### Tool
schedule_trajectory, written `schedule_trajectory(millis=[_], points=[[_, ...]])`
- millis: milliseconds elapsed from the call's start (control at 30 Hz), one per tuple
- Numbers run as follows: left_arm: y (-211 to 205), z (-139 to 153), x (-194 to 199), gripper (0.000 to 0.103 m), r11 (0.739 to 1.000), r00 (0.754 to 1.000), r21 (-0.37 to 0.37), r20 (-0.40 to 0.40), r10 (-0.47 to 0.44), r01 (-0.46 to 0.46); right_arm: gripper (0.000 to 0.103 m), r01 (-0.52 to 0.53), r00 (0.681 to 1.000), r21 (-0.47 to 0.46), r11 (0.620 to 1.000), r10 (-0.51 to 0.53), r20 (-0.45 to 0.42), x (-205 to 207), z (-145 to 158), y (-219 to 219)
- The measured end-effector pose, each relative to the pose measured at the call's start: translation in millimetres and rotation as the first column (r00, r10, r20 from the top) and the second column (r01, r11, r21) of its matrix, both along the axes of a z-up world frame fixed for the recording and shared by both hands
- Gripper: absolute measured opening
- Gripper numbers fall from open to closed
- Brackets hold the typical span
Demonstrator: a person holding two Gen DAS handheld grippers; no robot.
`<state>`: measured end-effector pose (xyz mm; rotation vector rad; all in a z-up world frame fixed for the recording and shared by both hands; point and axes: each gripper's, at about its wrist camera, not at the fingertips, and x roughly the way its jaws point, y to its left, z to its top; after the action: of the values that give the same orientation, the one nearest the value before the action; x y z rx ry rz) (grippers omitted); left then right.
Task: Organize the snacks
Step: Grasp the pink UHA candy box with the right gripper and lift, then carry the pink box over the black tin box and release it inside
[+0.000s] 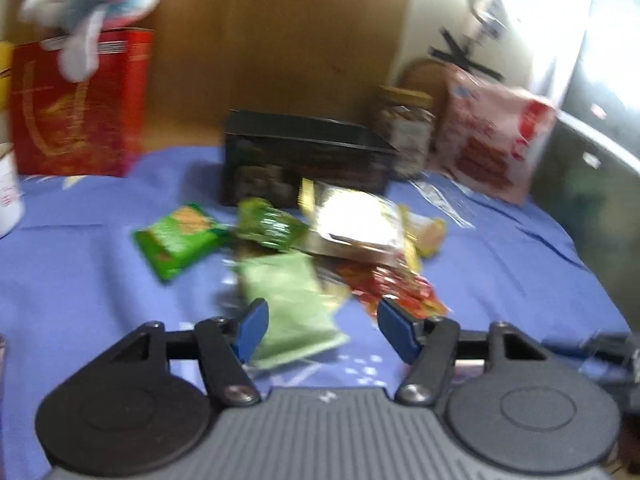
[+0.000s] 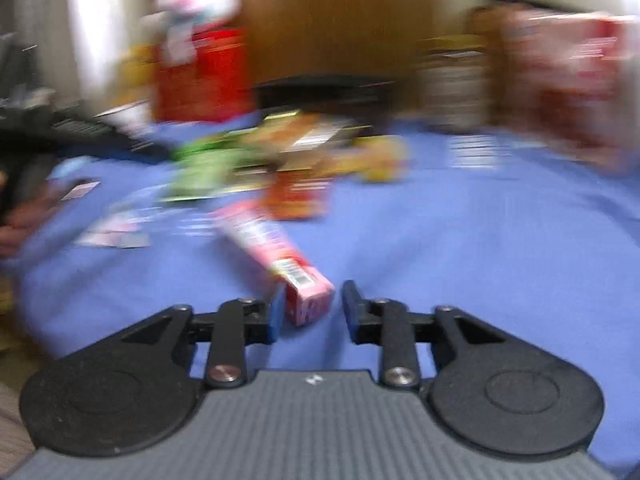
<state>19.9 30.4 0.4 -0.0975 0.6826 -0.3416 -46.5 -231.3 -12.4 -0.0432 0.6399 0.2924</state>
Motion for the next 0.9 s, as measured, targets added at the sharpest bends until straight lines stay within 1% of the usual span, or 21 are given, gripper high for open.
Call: schedule_trajectory(millis=[33, 67, 100, 133, 200, 267, 333, 400, 433, 500, 533, 567, 633, 667, 733, 800, 900], points=[[-8, -1, 1, 0.058, 1.0, 1.0, 0.006, -0.003, -0.017, 0.017, 0.042, 0.065, 0.998, -0.004, 0.998, -0.065, 0.012, -5, 1, -12], [-17, -2, 3, 0.058, 0.999, 0.999, 0.005, -0.01, -0.037, 0.037, 0.042, 0.107, 0.994, 0.016, 0.994, -0.108, 0.015, -10, 1, -23], [-25, -3, 5, 0.058, 0.998, 0.998, -0.005, -0.021, -0.06, 0.06, 0.042, 0.138, 0.99, 0.054, 0.989, -0.139, 0.018, -17, 1, -31], [-31, -3, 6, 0.058, 0.997, 0.996, -0.014, -0.037, -0.077, 0.077, 0.042, 0.146, 0.989, 0.078, 0.986, -0.148, 0.021, -23, 0, -34], [-42, -7, 8, 0.058, 0.993, 0.989, -0.034, -0.091, -0.119, 0.117, 0.042, 0.13, 0.99, 0.087, 0.988, -0.134, 0.034, -32, -3, -30], [-48, -10, 7, 0.058, 0.989, 0.982, -0.044, -0.125, -0.143, 0.139, 0.043, 0.087, 0.995, 0.062, 0.994, -0.09, 0.044, -35, -7, -21], [-50, -14, 3, 0.058, 0.99, 0.979, -0.048, -0.147, -0.141, 0.135, 0.043, 0.048, 0.998, 0.042, 0.998, -0.05, 0.041, -30, -9, -12], [-57, -21, 2, 0.058, 0.987, 0.969, -0.036, -0.19, -0.159, 0.155, 0.043, 0.017, 0.999, 0.036, 0.999, -0.018, 0.035, -18, -9, -6], [-62, -25, 1, 0.055, 0.985, 0.962, -0.033, -0.211, -0.174, 0.171, 0.043, 0.008, 0.999, 0.032, 0.999, -0.009, 0.034, -14, -10, -5], [-68, -32, -2, 0.052, 0.977, 0.951, -0.086, -0.228, -0.208, 0.193, 0.042, -0.006, 1.0, 0.026, 1.0, 0.005, 0.026, -11, -15, -2], [-70, -32, -3, 0.05, 0.976, 0.948, -0.104, -0.236, -0.213, 0.194, 0.04, -0.016, 1.0, 0.038, 0.999, 0.016, 0.002, -5, -19, 0], [-71, -30, -5, 0.046, 0.979, 0.952, -0.096, -0.233, -0.2, 0.182, 0.038, -0.015, 1.0, 0.045, 0.999, 0.016, -0.01, -4, -22, 2], [-67, -24, -6, 0.043, 0.983, 0.96, -0.104, -0.222, -0.172, 0.152, 0.036, 0.008, 1.0, 0.001, 1.0, -0.008, 0.021, -5, -20, 12], [-63, -17, -5, 0.043, 0.983, 0.964, -0.119, -0.207, -0.165, 0.143, 0.036, 0.016, 0.999, -0.004, 1.0, -0.016, 0.036, -6, -17, 14], [-58, -2, -5, 0.043, 0.983, 0.975, -0.128, -0.162, -0.154, 0.134, 0.036, 0.022, 0.997, 0.024, 0.999, -0.024, 0.074, -2, -6, 15], [-52, 15, 3, 0.043, 0.984, 0.985, -0.129, -0.107, -0.136, 0.121, 0.036, 0.018, 0.994, 0.043, 0.999, -0.023, 0.111, 10, 6, 16], [-39, 42, 29, 0.043, 0.987, 0.996, -0.141, -0.033, -0.085, 0.08, 0.036, 0.001, 0.986, 0.05, 0.999, -0.01, 0.167, 44, 27, 24]])
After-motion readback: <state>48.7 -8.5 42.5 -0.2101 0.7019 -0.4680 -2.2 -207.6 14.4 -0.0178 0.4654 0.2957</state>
